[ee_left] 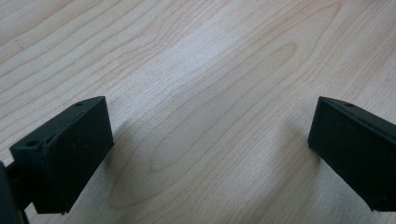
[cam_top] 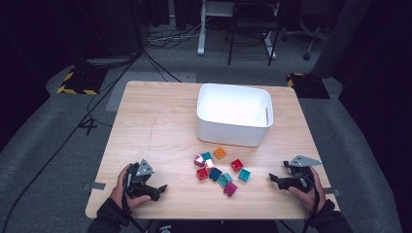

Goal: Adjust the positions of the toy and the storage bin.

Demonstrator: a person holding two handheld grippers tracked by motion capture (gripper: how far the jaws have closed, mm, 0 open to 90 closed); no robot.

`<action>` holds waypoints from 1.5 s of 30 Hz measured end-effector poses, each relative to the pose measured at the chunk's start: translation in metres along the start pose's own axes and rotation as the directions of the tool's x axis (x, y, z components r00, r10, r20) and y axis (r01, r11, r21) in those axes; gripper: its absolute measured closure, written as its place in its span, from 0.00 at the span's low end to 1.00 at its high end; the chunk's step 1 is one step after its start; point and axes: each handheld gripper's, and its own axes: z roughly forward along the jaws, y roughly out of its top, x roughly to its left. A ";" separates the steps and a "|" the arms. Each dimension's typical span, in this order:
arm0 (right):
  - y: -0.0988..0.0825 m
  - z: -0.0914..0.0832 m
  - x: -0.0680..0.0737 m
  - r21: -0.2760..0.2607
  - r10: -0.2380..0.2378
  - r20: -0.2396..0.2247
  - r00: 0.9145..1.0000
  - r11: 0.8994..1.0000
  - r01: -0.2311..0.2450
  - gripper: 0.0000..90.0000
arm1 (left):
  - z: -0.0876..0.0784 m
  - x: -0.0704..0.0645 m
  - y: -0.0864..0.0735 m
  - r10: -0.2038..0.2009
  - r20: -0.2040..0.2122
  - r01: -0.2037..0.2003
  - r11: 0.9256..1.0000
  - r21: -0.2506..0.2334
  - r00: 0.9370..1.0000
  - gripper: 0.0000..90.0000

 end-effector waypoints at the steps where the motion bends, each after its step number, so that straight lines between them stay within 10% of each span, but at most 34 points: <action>1: 0.000 0.000 0.000 -0.001 0.000 0.000 1.000 1.000 0.000 0.17 | 0.000 0.000 0.000 -0.001 -0.001 0.001 1.000 -0.002 1.000 0.00; 24: 0.003 -0.005 -0.001 -0.024 -0.016 -0.001 1.000 1.000 0.016 0.30 | -0.001 0.001 0.000 0.010 -0.010 -0.010 1.000 0.000 1.000 0.01; 45: 0.076 -0.040 0.015 -0.184 -0.155 -0.023 0.988 0.972 0.148 0.40 | -0.001 0.000 -0.001 0.006 -0.012 -0.006 1.000 0.004 1.000 0.01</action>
